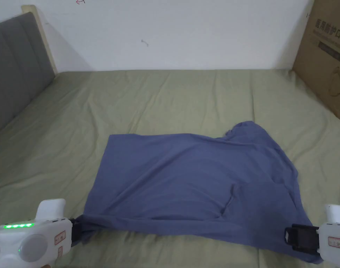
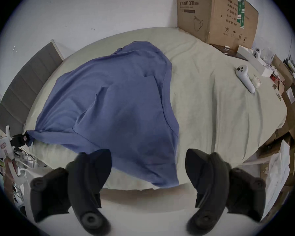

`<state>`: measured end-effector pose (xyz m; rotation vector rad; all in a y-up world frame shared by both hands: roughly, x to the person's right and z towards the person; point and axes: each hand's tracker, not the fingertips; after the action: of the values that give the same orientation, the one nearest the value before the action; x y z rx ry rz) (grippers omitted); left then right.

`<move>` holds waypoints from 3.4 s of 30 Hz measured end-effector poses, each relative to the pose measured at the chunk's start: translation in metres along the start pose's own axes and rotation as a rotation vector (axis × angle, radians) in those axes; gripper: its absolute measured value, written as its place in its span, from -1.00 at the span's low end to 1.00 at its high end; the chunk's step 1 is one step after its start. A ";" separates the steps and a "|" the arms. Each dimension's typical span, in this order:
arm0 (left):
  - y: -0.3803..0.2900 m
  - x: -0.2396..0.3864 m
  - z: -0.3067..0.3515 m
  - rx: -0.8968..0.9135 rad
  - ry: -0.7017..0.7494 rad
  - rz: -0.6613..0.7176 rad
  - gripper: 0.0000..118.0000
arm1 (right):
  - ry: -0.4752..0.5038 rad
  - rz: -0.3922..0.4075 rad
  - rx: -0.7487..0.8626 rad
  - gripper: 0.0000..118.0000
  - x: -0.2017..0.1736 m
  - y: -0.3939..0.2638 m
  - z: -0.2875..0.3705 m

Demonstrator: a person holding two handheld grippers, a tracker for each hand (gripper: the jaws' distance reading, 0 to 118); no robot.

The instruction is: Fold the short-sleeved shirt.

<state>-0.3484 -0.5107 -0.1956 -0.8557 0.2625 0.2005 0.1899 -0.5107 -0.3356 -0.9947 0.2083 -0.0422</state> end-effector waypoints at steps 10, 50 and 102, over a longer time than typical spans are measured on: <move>0.006 0.015 0.014 -0.007 0.027 -0.041 -0.99 | -0.037 0.019 -0.108 -0.97 0.001 0.001 -0.023; 0.040 0.010 -0.039 0.002 -0.061 0.132 0.15 | 0.009 -0.052 -0.013 -0.98 0.016 0.073 -0.025; 0.042 0.012 0.015 -0.055 0.004 -0.137 -0.90 | -0.083 0.011 -0.027 -0.90 0.041 0.032 -0.001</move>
<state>-0.3461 -0.4720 -0.2202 -0.9254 0.2019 0.0788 0.2284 -0.4991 -0.3697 -1.0197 0.1381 0.0116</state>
